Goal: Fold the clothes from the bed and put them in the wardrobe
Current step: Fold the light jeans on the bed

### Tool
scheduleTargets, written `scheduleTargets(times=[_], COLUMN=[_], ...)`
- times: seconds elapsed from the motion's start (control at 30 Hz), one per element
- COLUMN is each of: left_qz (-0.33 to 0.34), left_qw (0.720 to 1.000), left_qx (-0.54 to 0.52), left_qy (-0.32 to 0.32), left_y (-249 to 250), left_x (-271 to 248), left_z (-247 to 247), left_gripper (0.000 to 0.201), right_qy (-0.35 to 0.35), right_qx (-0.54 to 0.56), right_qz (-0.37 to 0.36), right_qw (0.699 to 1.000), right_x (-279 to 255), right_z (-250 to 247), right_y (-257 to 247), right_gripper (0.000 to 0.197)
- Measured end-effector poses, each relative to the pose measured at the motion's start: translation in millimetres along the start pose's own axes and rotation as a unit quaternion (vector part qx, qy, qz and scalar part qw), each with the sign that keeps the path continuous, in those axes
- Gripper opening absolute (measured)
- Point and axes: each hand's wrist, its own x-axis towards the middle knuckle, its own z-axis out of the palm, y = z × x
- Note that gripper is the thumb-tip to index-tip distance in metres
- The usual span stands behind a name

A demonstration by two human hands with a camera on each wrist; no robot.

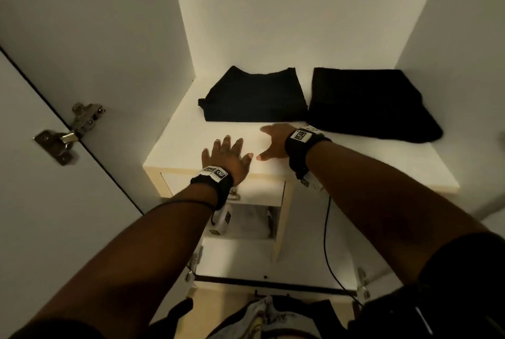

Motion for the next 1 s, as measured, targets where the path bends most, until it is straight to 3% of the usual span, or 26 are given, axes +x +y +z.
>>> scheduleTargets(times=[0.07,0.17,0.27,0.33,0.37,0.47,0.53,0.7,0.83,0.9,1.0], left_qz=[0.027,0.078,0.133,0.152,0.170,0.227,0.231,0.314,0.381,0.380,0.404], left_qw=[1.000,0.997,0.991,0.988,0.985,0.969,0.958,0.899,0.853,0.848,0.826], left_qx=[-0.007,0.022,0.003,-0.035,-0.038,-0.003,-0.012,0.015,0.072,0.090,0.117], left_qy=[-0.002,-0.006,0.015,0.007,-0.007,-0.099,-0.170,-0.305,-0.350,-0.359,-0.375], left_y=[-7,-22,-38,-43,-43,-35,-30,-29,-40,-49,-67], left_x=[-18,-47,-78,-104,-114,-155,-190,-271,-334,-363,-405], left_z=[2,14,33,44,50,74,93,150,191,212,233], left_gripper=[0.071,0.092,0.113,0.108,0.101,0.091,0.080,0.063,0.089,0.076,0.080], right_qy=[0.006,0.093,0.154,0.137,0.121,0.031,-0.015,0.016,0.079,0.128,0.165], right_qx=[0.051,0.099,0.101,0.142,0.165,0.175,0.174,0.174,0.286,0.334,0.363], right_qz=[0.024,0.050,0.072,0.088,0.097,0.116,0.136,0.243,0.327,0.387,0.492], right_qw=[0.998,0.989,0.980,0.976,0.974,0.977,0.975,0.954,0.897,0.850,0.774], right_x=[-22,-66,-117,-155,-172,-228,-264,-346,-437,-484,-558], right_z=[18,56,95,115,120,140,161,229,303,342,391], right_y=[-2,-4,-15,-26,-30,-40,-42,-43,-76,-96,-136], right_gripper=[0.094,0.079,0.086,0.089,0.082,0.053,0.052,0.045,0.038,0.039,0.035])
